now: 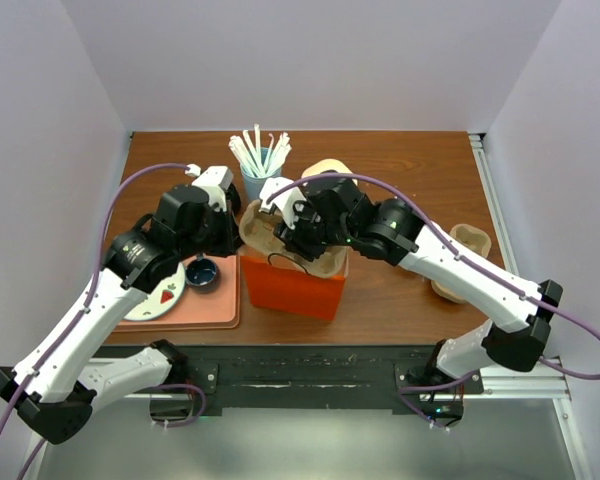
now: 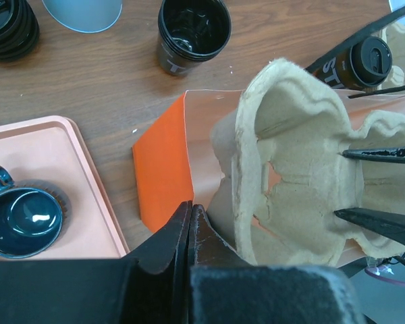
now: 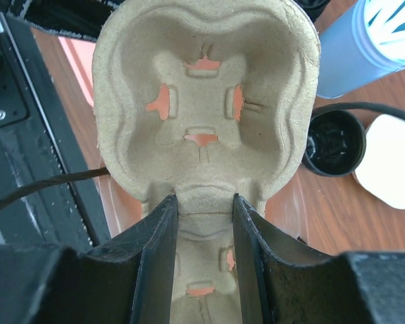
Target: Pack the takeout coffee
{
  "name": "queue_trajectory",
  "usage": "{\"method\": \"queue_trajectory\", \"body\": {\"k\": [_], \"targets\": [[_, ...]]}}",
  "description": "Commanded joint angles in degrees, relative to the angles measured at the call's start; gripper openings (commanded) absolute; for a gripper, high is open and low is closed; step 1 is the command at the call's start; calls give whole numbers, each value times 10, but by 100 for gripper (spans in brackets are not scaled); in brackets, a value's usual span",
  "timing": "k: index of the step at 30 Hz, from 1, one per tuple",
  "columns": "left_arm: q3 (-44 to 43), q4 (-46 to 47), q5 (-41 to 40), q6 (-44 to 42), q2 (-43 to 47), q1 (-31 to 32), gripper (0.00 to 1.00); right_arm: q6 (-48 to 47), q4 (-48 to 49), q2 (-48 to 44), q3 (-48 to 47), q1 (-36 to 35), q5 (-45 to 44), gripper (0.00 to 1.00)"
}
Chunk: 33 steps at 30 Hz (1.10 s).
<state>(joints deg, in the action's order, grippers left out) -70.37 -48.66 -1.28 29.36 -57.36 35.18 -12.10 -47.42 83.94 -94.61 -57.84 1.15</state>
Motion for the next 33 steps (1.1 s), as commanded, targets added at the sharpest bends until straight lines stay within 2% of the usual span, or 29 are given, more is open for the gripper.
{"method": "queue_trajectory", "body": {"k": [1, 6, 10, 20, 33], "targets": [[4, 32, 29, 0, -1, -2, 0, -6, 79, -33, 23, -3, -2, 20], [4, 35, 34, -3, 0, -3, 0, -10, 145, -69, 103, -3, 17, 20], [9, 40, 44, -7, 1, -3, 0, -7, 174, -85, 131, -3, -3, 20], [26, 41, 53, -15, 7, -3, 0, 5, 210, -72, 89, -1, -69, 20], [37, 43, 51, -19, 14, -3, 0, 29, 229, -76, 92, -1, -82, 19]]}}
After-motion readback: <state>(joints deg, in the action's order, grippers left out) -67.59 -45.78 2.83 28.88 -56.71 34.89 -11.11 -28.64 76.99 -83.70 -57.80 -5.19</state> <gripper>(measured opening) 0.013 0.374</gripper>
